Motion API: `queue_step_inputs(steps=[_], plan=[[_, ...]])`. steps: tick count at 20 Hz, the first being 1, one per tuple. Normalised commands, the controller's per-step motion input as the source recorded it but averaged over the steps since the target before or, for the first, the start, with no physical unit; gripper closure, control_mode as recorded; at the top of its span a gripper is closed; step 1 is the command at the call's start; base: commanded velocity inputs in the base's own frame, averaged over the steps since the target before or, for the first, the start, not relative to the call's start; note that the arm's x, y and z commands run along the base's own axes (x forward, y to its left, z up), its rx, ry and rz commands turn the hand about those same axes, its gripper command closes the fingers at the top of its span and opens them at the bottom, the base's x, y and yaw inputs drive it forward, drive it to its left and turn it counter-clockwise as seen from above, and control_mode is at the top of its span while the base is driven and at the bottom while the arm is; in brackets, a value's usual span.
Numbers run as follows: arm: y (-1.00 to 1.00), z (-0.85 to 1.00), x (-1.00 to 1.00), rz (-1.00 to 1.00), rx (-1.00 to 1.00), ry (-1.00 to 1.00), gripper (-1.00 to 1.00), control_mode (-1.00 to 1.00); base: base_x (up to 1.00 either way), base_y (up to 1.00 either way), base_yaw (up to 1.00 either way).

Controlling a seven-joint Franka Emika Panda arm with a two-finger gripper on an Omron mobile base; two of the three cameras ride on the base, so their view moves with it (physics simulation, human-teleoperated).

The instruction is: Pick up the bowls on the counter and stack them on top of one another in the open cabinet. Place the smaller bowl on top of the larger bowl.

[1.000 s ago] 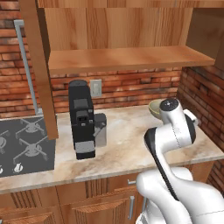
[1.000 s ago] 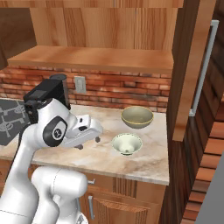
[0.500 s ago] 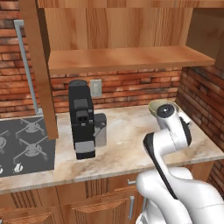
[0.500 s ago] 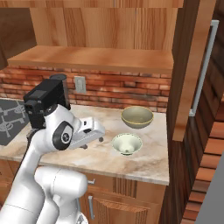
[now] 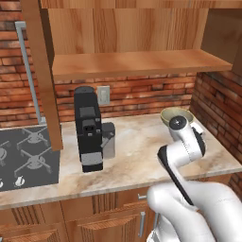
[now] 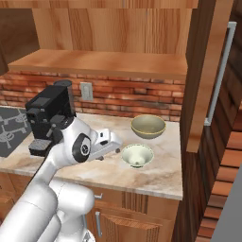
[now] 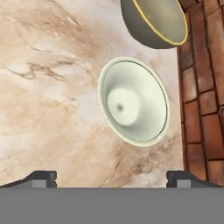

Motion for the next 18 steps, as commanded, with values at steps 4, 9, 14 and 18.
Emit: queue_step_inputs(steps=[4,9,14,18], plan=[[-0.22,-0.2,0.32,0.0,-0.01,0.0,-1.0,-1.0,0.0,0.0,0.0],[-0.05,-0.21,0.36,0.0,0.0,0.0,-1.0,-1.0,0.0,0.0,0.0],[0.0,-0.22,0.34,0.0,0.0,0.0,-1.0,-1.0,0.0,0.0,0.0],[0.0,-0.19,0.31,0.0,0.0,0.0,-1.0,-1.0,0.0,0.0,0.0]])
